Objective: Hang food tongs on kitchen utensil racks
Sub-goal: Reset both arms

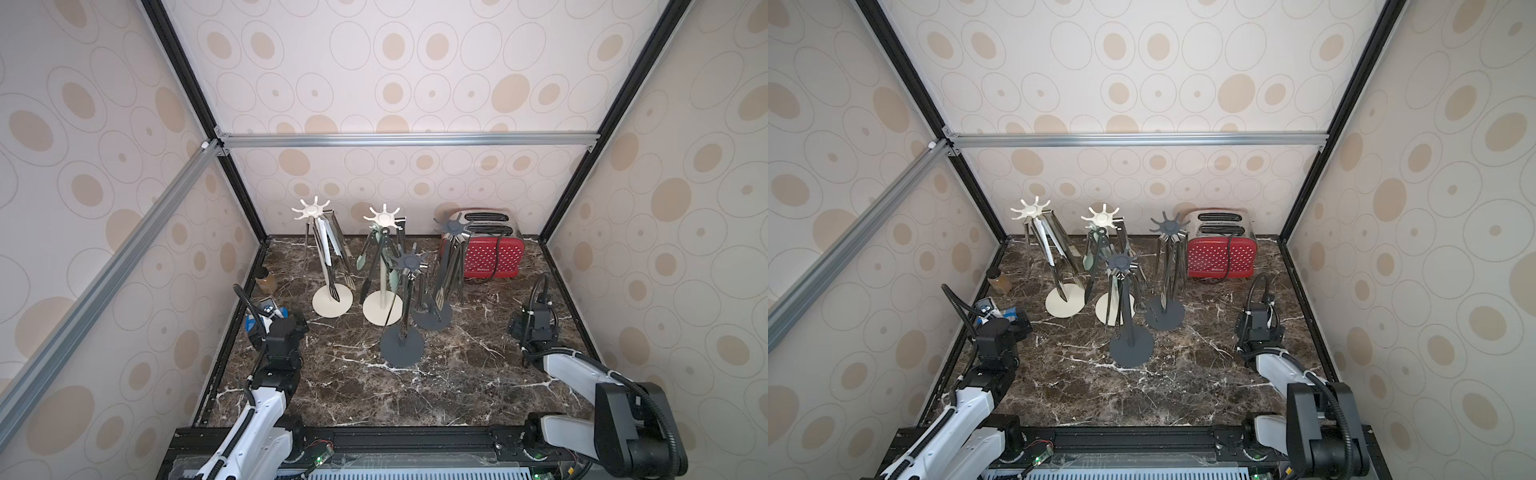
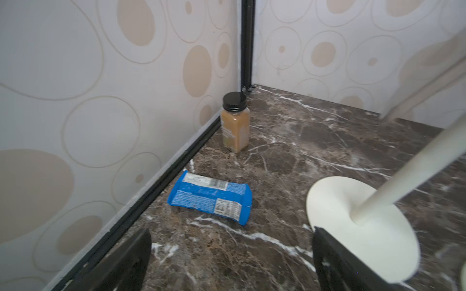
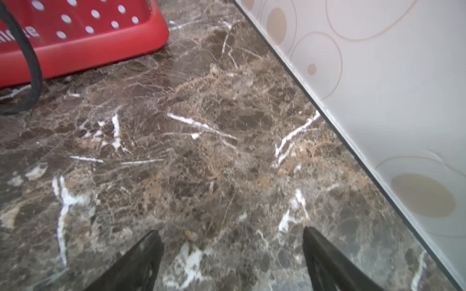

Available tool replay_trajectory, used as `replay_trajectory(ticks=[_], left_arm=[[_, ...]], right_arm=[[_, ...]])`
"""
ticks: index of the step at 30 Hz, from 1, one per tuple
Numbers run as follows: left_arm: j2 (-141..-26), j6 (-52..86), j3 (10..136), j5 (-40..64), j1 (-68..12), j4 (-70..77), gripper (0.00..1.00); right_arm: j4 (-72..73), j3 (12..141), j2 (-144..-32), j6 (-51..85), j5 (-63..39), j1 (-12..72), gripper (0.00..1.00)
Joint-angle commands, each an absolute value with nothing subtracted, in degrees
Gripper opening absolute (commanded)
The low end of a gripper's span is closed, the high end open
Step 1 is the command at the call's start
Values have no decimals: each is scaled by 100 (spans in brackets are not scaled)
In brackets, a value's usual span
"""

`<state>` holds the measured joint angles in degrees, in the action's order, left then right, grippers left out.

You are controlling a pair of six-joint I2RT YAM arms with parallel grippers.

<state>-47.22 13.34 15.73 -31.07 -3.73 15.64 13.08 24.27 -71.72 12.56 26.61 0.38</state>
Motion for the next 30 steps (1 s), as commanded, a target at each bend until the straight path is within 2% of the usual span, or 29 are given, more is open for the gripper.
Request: replay_trajectory(ticks=[1,5,8,12,15,18,22,25,27,30], left_arm=[[-5157,770,1482,-3706,-342,2758,99],[-6335,728,1314,-3607,-334,3871,99],[-6862,508,1573,-3092,-334,4193,99],[-7675,357,1808,-2815,-326,4912,99],[-8306,246,1973,-2414,-325,5261,99],[-8954,90,1978,-2198,-325,5949,99],[-8899,130,2197,-1983,-280,5399,99],[-8855,249,2336,-1728,-123,5040,99],[-8827,314,2407,-1540,-29,4848,99],[-8841,334,2426,-1459,13,4826,99]], right_arm=[[2575,2295,-7240,852,2653,31,90],[4146,1739,-7273,611,2024,32,89],[4466,1622,-7308,488,1456,33,89],[6308,1123,-8149,336,715,35,89],[7047,1106,-8747,209,398,35,88],[6422,1405,-8748,105,161,44,88],[5731,1806,-8785,112,158,41,88],[4504,2392,-8774,83,137,56,89],[4806,2316,-8857,62,155,79,90],[4474,2423,-8788,61,158,77,92]])
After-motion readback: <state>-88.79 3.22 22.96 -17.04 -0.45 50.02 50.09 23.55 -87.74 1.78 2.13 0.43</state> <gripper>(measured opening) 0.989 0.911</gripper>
